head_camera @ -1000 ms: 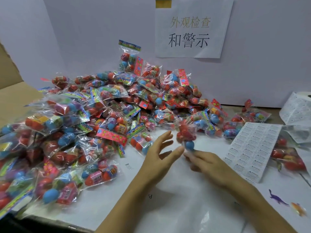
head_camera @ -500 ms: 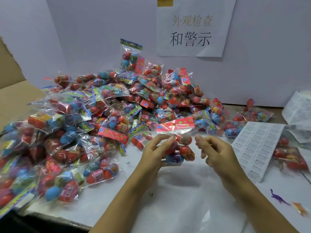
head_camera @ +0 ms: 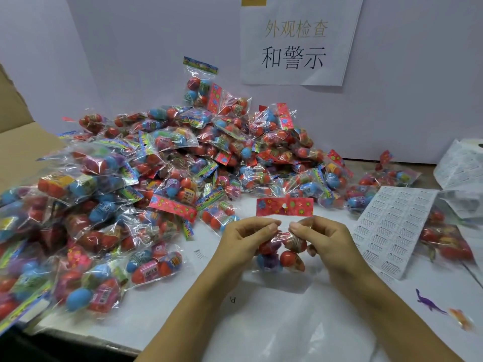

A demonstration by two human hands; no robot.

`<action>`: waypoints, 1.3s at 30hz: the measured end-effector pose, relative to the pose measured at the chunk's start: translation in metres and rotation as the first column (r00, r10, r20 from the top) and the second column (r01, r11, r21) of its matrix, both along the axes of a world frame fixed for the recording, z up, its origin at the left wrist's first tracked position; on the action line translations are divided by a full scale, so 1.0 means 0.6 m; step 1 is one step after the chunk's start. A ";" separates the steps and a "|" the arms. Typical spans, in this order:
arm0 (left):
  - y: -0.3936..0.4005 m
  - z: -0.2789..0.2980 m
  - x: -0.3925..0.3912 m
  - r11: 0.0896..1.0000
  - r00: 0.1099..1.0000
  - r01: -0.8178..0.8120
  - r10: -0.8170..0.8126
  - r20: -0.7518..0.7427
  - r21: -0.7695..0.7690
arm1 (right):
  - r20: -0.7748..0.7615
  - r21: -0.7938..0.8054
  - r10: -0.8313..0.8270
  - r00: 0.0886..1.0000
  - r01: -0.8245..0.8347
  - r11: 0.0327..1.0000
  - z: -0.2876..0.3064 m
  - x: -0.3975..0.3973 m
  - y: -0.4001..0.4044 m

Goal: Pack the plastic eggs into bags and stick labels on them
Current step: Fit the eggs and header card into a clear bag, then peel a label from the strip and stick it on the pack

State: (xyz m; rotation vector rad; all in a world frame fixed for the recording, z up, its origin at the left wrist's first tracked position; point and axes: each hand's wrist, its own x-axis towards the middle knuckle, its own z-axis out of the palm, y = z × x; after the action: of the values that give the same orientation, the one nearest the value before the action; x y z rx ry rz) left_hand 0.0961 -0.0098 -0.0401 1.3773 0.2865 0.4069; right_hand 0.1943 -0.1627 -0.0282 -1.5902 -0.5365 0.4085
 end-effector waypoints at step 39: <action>-0.040 -0.019 -0.002 0.584 0.974 0.192 -0.208 -0.083 0.789 | -0.272 0.191 -0.172 0.947 0.228 0.955 0.043 0.058 -0.052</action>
State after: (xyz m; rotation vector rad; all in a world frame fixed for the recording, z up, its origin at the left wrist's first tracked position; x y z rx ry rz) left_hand 0.0950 -0.0340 -0.0515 2.2735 -0.1094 0.3663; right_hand 0.2289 -0.1939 -0.0022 -1.3387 -0.2123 0.3759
